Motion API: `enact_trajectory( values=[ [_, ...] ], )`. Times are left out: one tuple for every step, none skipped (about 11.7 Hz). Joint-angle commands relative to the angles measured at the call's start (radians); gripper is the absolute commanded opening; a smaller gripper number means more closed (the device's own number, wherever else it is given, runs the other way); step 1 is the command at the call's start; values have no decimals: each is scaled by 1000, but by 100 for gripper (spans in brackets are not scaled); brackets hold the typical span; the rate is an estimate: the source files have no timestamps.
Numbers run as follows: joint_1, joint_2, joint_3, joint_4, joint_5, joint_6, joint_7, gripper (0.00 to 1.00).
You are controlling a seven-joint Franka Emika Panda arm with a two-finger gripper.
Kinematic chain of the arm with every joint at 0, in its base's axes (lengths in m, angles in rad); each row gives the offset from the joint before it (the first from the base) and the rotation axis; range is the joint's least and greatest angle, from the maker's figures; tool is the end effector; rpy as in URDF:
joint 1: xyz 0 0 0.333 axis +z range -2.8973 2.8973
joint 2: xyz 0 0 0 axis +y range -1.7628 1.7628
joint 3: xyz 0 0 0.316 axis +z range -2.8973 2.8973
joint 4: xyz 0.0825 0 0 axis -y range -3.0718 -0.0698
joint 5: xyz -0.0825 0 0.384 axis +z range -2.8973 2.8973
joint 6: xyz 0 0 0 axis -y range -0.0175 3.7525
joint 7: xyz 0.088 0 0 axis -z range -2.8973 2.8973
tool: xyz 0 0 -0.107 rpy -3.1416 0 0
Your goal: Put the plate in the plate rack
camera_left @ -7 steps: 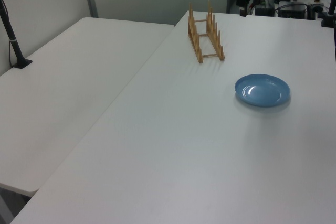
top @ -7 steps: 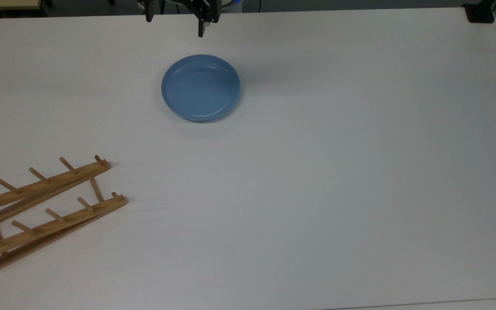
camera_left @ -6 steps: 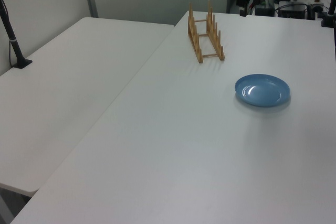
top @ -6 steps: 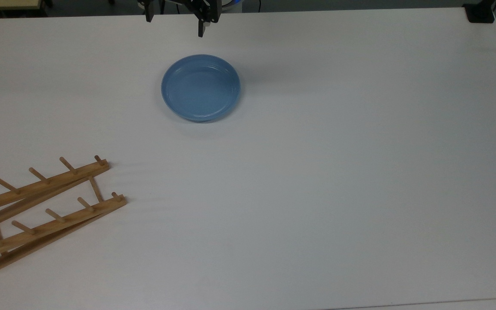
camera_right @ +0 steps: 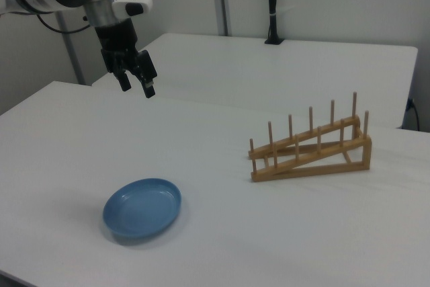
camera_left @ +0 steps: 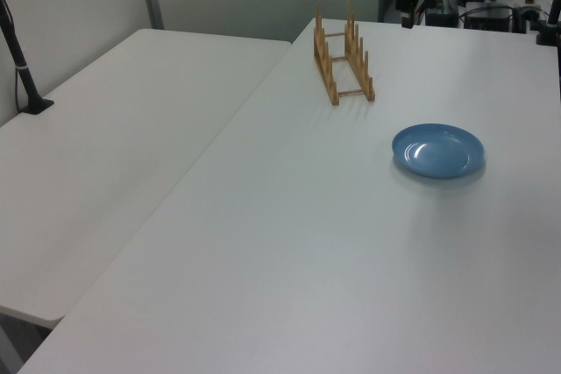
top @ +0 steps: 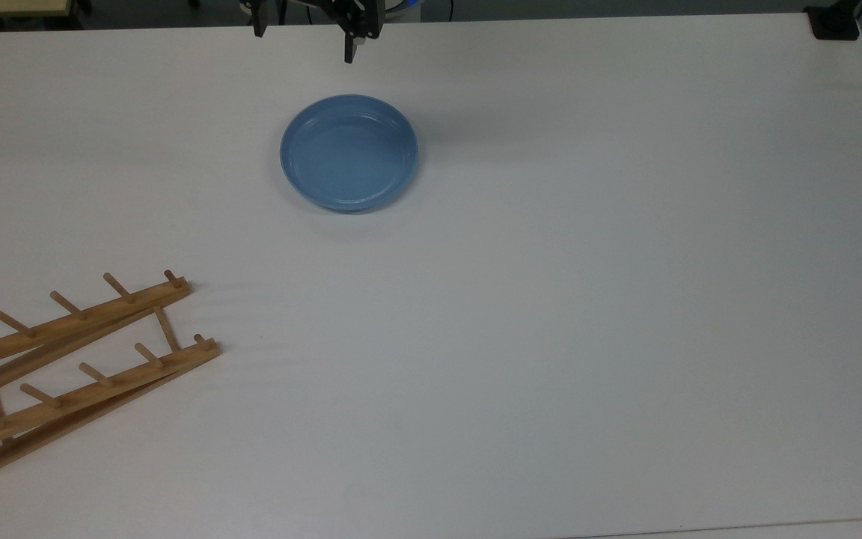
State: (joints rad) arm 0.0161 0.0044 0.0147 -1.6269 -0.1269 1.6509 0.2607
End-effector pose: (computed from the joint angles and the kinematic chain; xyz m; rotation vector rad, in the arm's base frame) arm 0.5624 0.0047 0.6033 3.0003 -0.3329 0.0570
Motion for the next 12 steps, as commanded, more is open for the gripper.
enact_trajectory(
  values=[
    [7,-21,-9,-22,3,-17,-14,100],
    [5,-20,-9,-24,3,-17,-50,100],
    [2,-17,-10,-28,4,-19,-114,100],
    [-17,-6,-10,-34,6,-17,-189,100],
    [-34,21,-10,-37,6,-17,-277,100],
    [-60,40,-10,-56,4,-8,-379,100],
    [-88,49,-10,-85,6,-5,-497,100],
    [-109,60,-10,-120,4,-2,-590,100],
    [-122,74,-10,-173,1,38,-633,100],
    [-128,86,-10,-244,-16,123,-640,100],
    [-137,113,-10,-310,-51,212,-640,93],
    [-139,135,-10,-348,-80,268,-640,80]
  ],
)
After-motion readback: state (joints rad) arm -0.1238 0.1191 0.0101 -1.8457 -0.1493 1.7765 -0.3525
